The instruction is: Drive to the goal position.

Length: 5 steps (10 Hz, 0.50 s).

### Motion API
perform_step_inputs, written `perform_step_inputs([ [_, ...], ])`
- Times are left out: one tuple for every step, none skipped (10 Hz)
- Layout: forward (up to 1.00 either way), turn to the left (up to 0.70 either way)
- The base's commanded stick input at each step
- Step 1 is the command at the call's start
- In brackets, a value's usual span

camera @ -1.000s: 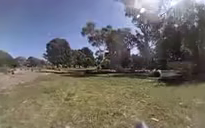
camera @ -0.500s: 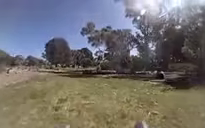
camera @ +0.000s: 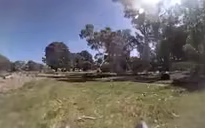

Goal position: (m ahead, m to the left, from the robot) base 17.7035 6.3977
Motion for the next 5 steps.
perform_step_inputs([
  [1.0,0.27],
  [1.0,0.27],
  [1.0,0.27],
  [1.0,0.27],
  [1.0,0.27],
])
